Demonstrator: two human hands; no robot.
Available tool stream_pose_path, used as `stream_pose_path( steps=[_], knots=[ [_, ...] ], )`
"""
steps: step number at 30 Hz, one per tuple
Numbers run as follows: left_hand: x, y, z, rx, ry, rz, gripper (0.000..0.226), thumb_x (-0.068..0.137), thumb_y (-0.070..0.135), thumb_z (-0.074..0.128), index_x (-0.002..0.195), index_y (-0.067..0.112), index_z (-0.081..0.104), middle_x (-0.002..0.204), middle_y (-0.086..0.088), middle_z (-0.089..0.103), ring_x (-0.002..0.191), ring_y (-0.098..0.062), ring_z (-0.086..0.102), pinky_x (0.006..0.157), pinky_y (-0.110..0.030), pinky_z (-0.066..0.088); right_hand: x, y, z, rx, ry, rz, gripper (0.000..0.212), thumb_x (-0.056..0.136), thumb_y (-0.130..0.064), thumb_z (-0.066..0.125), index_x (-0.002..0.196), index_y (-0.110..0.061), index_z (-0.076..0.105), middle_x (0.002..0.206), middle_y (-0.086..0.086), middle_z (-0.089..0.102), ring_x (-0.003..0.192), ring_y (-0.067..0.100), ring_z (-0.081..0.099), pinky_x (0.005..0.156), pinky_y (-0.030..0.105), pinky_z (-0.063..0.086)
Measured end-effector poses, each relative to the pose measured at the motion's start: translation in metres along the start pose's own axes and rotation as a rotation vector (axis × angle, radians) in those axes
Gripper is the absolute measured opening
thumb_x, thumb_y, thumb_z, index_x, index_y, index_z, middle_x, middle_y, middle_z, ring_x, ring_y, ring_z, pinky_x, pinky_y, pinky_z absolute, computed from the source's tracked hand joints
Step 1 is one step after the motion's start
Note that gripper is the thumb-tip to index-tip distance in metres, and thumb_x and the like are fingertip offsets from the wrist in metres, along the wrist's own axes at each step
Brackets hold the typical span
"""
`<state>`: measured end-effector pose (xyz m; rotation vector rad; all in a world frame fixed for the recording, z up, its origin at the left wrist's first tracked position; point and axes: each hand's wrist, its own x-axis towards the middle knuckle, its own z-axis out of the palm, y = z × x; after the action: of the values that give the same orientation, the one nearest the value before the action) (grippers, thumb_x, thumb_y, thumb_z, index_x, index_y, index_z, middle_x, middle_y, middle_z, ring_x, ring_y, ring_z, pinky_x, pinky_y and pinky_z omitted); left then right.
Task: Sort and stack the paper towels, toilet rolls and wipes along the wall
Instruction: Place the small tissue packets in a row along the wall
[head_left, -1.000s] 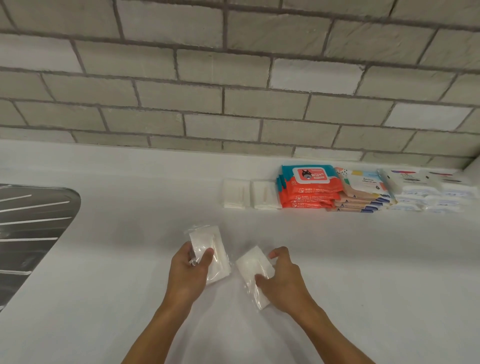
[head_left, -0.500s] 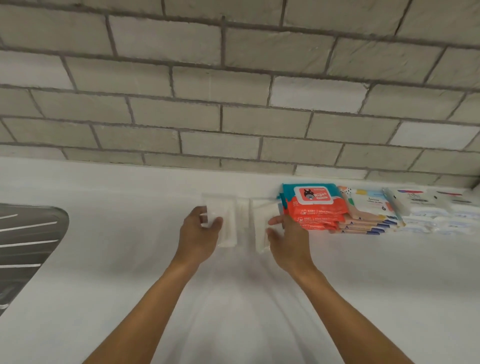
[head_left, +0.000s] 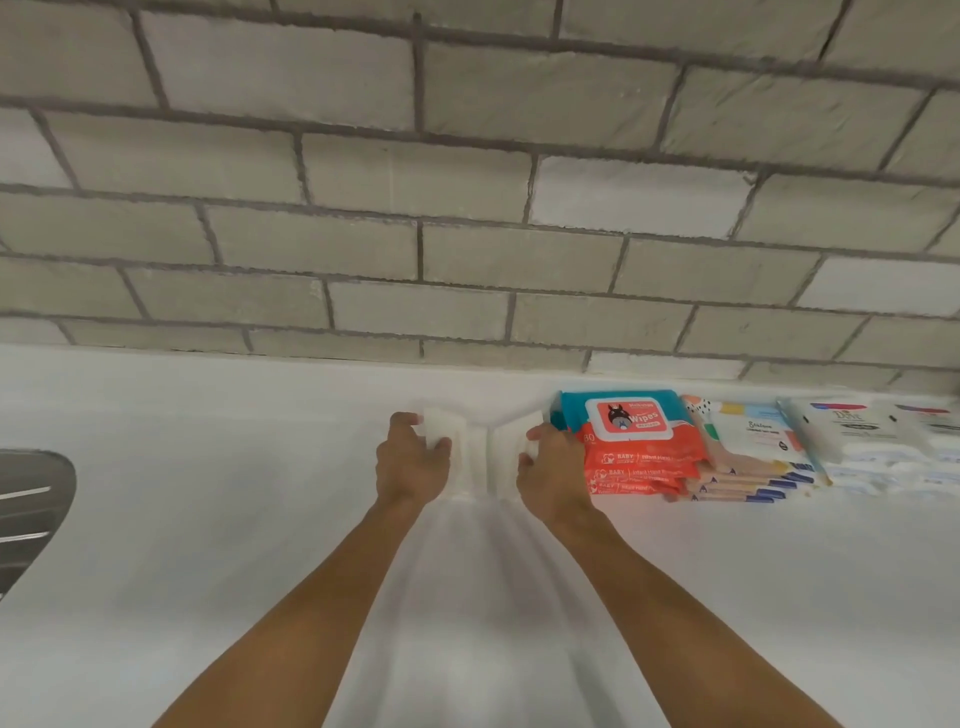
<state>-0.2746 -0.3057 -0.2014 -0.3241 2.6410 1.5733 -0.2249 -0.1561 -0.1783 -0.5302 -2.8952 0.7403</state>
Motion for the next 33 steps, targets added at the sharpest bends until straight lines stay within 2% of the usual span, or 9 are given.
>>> stream_pose_path(
  steps=[2, 6, 8, 11, 16, 21, 25, 29, 33],
  knots=[
    [0.003, -0.004, 0.004, 0.038, 0.0, 0.003, 0.051, 0.089, 0.027, 0.068, 0.133, 0.015, 0.043, 0.123, -0.013, 0.065, 0.109, -0.032, 0.063, 0.093, -0.039, 0.052, 0.001, 0.004, 0.009, 0.05, -0.022, -0.051, 0.035, 0.096, -0.012, 0.051, 0.131, -0.007, 0.049, 0.131, 0.013, 0.049, 0.121, 0.026, 0.047, 0.1, 0.03, 0.039],
    [0.006, -0.011, 0.009, 0.105, 0.009, 0.032, 0.055, 0.089, 0.028, 0.069, 0.135, 0.014, 0.042, 0.131, -0.011, 0.056, 0.113, -0.029, 0.06, 0.093, -0.039, 0.051, -0.002, 0.007, 0.024, -0.01, 0.007, -0.021, 0.04, 0.097, -0.012, 0.055, 0.135, -0.013, 0.043, 0.143, 0.006, 0.037, 0.132, 0.021, 0.038, 0.113, 0.033, 0.038],
    [0.007, -0.013, 0.009, 0.149, 0.003, 0.053, 0.057, 0.089, 0.031, 0.068, 0.136, 0.013, 0.04, 0.134, -0.011, 0.049, 0.115, -0.03, 0.057, 0.093, -0.04, 0.051, -0.002, 0.007, 0.028, -0.023, 0.008, -0.028, 0.045, 0.096, -0.01, 0.055, 0.138, -0.015, 0.04, 0.15, 0.006, 0.026, 0.138, 0.022, 0.031, 0.114, 0.035, 0.036],
    [0.01, -0.016, 0.009, 0.212, -0.018, 0.068, 0.061, 0.09, 0.034, 0.067, 0.139, 0.013, 0.037, 0.137, -0.012, 0.043, 0.118, -0.032, 0.055, 0.093, -0.043, 0.051, -0.004, 0.008, 0.029, -0.12, -0.018, -0.056, 0.046, 0.097, -0.011, 0.054, 0.14, -0.016, 0.039, 0.154, 0.01, 0.021, 0.14, 0.026, 0.027, 0.115, 0.035, 0.035],
    [0.01, -0.02, 0.008, 0.222, -0.025, 0.064, 0.064, 0.092, 0.039, 0.063, 0.143, 0.013, 0.034, 0.143, -0.014, 0.041, 0.125, -0.034, 0.051, 0.099, -0.044, 0.048, -0.006, 0.009, 0.036, -0.141, -0.069, -0.068, 0.042, 0.099, -0.017, 0.05, 0.141, -0.015, 0.041, 0.151, 0.011, 0.031, 0.139, 0.027, 0.031, 0.115, 0.037, 0.035],
    [0.01, -0.02, 0.008, 0.245, -0.081, 0.077, 0.074, 0.09, 0.046, 0.061, 0.149, 0.015, 0.029, 0.144, -0.014, 0.041, 0.13, -0.035, 0.046, 0.105, -0.045, 0.043, -0.002, 0.003, 0.039, -0.073, -0.043, -0.004, 0.035, 0.1, -0.03, 0.047, 0.131, -0.014, 0.044, 0.132, 0.011, 0.048, 0.123, 0.025, 0.046, 0.104, 0.037, 0.046],
    [0.008, -0.015, 0.011, 0.362, -0.117, 0.126, 0.073, 0.092, 0.044, 0.058, 0.152, 0.018, 0.026, 0.143, -0.014, 0.041, 0.131, -0.036, 0.042, 0.106, -0.042, 0.038, 0.008, -0.006, 0.035, -0.151, -0.083, 0.058, 0.04, 0.101, -0.038, 0.043, 0.131, -0.011, 0.042, 0.13, 0.015, 0.05, 0.122, 0.029, 0.048, 0.101, 0.038, 0.043],
    [0.01, -0.02, 0.018, 0.489, -0.144, 0.188, 0.057, 0.096, 0.047, 0.05, 0.147, 0.025, 0.039, 0.139, -0.009, 0.05, 0.129, -0.028, 0.042, 0.104, -0.038, 0.037, 0.015, -0.013, 0.033, -0.269, -0.148, 0.053, 0.036, 0.101, -0.032, 0.045, 0.13, -0.011, 0.039, 0.133, 0.018, 0.051, 0.124, 0.032, 0.047, 0.106, 0.039, 0.039],
    [0.015, -0.026, 0.023, 0.524, -0.168, 0.189, 0.048, 0.096, 0.046, 0.046, 0.142, 0.03, 0.049, 0.134, -0.006, 0.055, 0.127, -0.027, 0.043, 0.101, -0.036, 0.035, 0.022, -0.019, 0.032, -0.334, -0.204, 0.073, 0.05, 0.097, -0.031, 0.053, 0.138, -0.012, 0.031, 0.139, 0.022, 0.045, 0.128, 0.036, 0.045, 0.108, 0.04, 0.039]
  ],
)
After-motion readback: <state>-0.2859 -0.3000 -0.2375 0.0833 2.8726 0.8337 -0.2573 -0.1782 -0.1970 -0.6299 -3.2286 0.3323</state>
